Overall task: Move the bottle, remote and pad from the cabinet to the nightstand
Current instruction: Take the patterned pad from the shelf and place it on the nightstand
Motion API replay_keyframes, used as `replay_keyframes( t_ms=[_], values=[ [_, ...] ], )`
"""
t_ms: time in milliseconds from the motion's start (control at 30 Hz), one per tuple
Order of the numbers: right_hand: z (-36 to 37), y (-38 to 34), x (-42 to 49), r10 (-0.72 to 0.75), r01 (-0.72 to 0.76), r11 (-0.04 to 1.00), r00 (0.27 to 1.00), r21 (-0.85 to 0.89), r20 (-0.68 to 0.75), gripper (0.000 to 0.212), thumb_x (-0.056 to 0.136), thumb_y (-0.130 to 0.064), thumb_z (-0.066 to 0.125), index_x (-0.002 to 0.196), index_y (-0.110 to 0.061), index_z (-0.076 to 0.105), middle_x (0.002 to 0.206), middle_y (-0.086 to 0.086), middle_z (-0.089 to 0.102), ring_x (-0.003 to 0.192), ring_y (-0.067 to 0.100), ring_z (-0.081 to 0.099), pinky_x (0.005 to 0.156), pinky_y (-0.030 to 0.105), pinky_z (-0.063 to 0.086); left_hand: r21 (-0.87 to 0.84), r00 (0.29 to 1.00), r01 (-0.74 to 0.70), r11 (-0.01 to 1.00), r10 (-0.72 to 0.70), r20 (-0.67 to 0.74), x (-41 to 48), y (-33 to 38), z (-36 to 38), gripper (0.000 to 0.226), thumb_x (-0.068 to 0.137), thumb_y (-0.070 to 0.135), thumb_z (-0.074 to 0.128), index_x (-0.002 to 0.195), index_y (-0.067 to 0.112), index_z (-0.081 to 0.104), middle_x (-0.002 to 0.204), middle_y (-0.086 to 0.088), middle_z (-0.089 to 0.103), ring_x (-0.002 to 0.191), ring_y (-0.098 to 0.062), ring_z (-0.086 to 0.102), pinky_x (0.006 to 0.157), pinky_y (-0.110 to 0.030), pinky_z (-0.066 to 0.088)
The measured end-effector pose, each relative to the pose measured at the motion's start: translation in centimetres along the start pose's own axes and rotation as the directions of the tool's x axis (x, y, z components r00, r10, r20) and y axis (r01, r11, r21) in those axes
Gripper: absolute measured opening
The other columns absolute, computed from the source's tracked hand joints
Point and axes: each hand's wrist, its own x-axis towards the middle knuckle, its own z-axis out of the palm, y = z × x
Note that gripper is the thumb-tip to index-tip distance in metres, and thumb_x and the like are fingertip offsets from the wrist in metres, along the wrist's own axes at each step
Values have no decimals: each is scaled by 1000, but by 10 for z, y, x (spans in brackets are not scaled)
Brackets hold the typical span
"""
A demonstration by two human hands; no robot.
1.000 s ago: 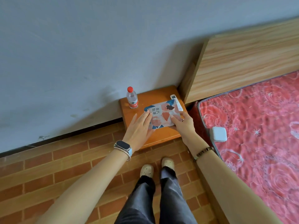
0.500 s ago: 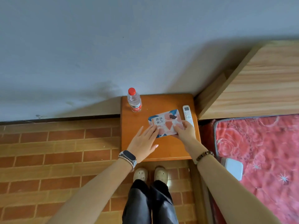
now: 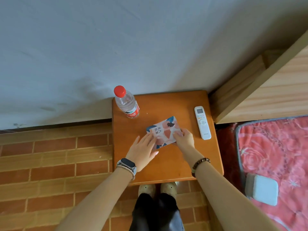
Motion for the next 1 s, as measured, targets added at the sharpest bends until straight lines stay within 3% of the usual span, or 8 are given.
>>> replay_keyframes(
  t_ms=[133, 200, 333, 400, 467, 600, 800, 1000],
  values=[
    [-2, 4, 5, 91, -89, 995, 995, 37, -49, 40, 96, -24, 48, 133, -9, 48, 113, 8, 61, 102, 27, 60, 87, 40, 54, 56, 998, -10, 998, 6, 69, 0, -3, 12, 63, 95, 51, 37, 148, 19, 24, 156, -1, 24, 144, -17, 19, 115, -46, 21],
    [-7, 9, 1, 131, -125, 988, 989, 93, -70, 46, 96, -29, 51, 138, -12, 44, 123, 8, 58, 110, 29, 58, 85, 36, 50, 57, 998, -4, 998, 1, 58, -1, -3, 13, 62, 95, 51, 39, 147, 20, 26, 155, -1, 26, 143, -18, 21, 114, -47, 21],
    [-19, 22, -19, 145, -127, 979, 984, 158, -107, 44, 97, -21, 50, 140, -17, 42, 135, 7, 54, 120, 26, 53, 87, 34, 46, 73, 999, 17, 997, -19, 33, 4, 4, 4, 56, 95, 45, 43, 143, 18, 31, 152, -2, 32, 142, -18, 25, 114, -42, 23],
    [-17, 32, -28, 58, -54, 997, 996, 57, -67, 43, 98, -20, 47, 140, -17, 43, 140, 7, 51, 125, 25, 50, 97, 38, 46, 70, 1000, 25, 997, -25, -2, 13, 7, -1, 52, 96, 38, 45, 142, 17, 32, 151, -4, 33, 141, -18, 27, 114, -39, 24],
    [-10, 42, -36, -109, 109, 988, 994, -111, 7, 46, 99, -23, 48, 143, -13, 40, 147, 8, 42, 136, 23, 39, 110, 38, 36, 51, 999, 24, 998, -22, -30, 24, 8, -6, 51, 97, 30, 45, 143, 15, 30, 153, -6, 29, 141, -20, 25, 115, -39, 21],
    [12, 60, -40, -343, 368, 832, 929, -415, 135, 57, 101, -35, 42, 151, -12, 26, 159, 5, 23, 149, 22, 11, 121, 35, 12, 118, 1000, 8, 993, -7, -10, 44, 2, -2, 55, 101, 32, 37, 149, 13, 17, 158, -6, 12, 145, -20, 14, 116, -39, 13],
    [32, 64, -35, -295, 347, 727, 937, -593, 187, 68, 101, -51, 23, 155, -14, 2, 163, 2, -3, 149, 22, -11, 120, 39, -6, 131, 998, 34, 991, -39, 39, 48, -6, 13, 63, 100, 47, 27, 151, 17, 6, 160, -2, 3, 146, -17, 7, 117, -38, 8],
    [17, 53, -4, -339, 371, 644, 923, -669, 185, 70, 101, -51, 23, 154, -13, -1, 163, 3, -5, 149, 24, -12, 119, 42, -7, 169, 993, 32, 985, -12, -118, 28, -5, 29, 59, 98, 46, 26, 147, 14, 25, 154, -5, 28, 143, -19, 21, 116, -44, 17]
  ],
)
